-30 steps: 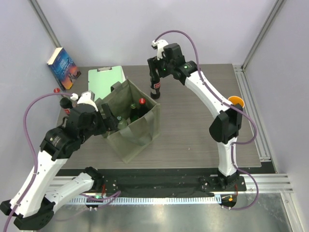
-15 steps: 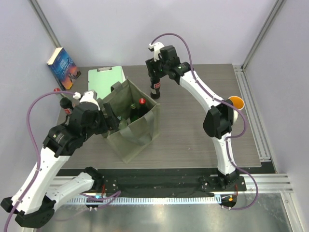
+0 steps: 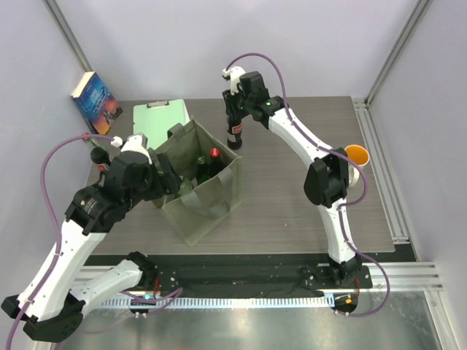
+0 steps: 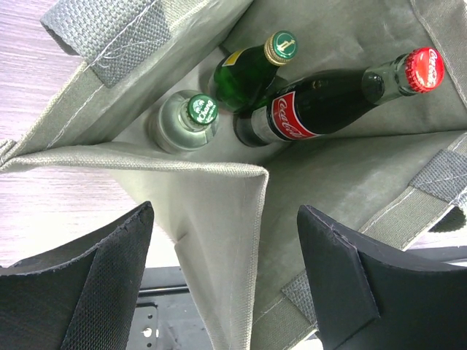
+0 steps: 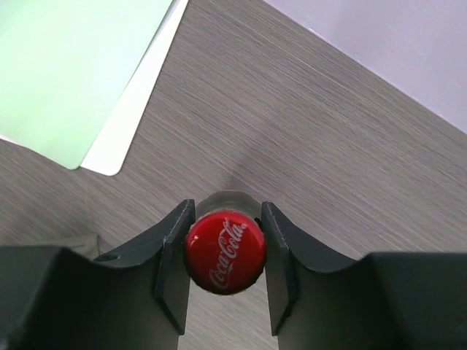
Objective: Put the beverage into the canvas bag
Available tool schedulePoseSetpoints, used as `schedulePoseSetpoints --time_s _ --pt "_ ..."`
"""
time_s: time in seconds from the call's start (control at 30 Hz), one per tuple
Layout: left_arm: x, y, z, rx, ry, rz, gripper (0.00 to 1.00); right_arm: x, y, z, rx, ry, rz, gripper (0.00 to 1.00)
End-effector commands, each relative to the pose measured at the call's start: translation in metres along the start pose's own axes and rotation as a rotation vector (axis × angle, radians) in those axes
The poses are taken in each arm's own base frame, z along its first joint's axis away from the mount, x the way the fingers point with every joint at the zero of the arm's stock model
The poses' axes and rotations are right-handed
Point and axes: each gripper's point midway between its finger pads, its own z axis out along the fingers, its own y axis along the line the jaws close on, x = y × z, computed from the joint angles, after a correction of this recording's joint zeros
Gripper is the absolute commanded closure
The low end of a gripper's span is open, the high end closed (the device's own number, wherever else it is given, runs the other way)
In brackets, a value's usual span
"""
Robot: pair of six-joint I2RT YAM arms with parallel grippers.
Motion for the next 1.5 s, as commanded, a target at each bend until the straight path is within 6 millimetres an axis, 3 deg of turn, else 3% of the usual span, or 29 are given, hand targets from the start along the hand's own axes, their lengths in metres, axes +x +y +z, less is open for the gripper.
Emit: schedulePoseSetpoints --time_s 0.0,0.13,0.63,1.2,1.23,1.37,1.4,1.47 --pt "-0.014 -0.008 -0.005 0.03 -0.044 -0.001 0.2 -0.038 -0.007 -0.024 0.033 -0.107 -0.016 0.78" --pt "-0.014 -0.006 -0.005 0.025 -0.048 0.002 0.21 -0.05 -0.01 -0.051 0.056 -0.129 -0.016 0.98" --pt "-0.011 -0.016 -0.004 0.079 -0.04 -0.017 0.24 -0.073 -0.029 -0.149 0.187 -0.178 -0.01 0.99" --pt "-0.008 -0.019 -0.002 0.098 -0.033 -0.03 0.25 -0.022 -0.015 -0.166 0.155 -0.122 0.043 0.98" --pt "-0.008 -0.02 -0.002 0.098 -0.029 -0.03 0.25 -0.012 -0.014 -0.163 0.149 -0.104 0.047 0.97" --pt "-0.009 -0.018 -0.005 0.099 -0.042 -0.034 0.25 -0.003 -0.009 -0.163 0.129 -0.119 0.048 0.71" --pt "-0.009 -0.017 -0.005 0.094 -0.041 -0.033 0.25 -0.002 -0.008 -0.163 0.125 -0.123 0.049 0.61" --pt "-0.009 -0.016 -0.006 0.092 -0.041 -0.034 0.25 0.004 -0.007 -0.161 0.119 -0.118 0.042 0.55"
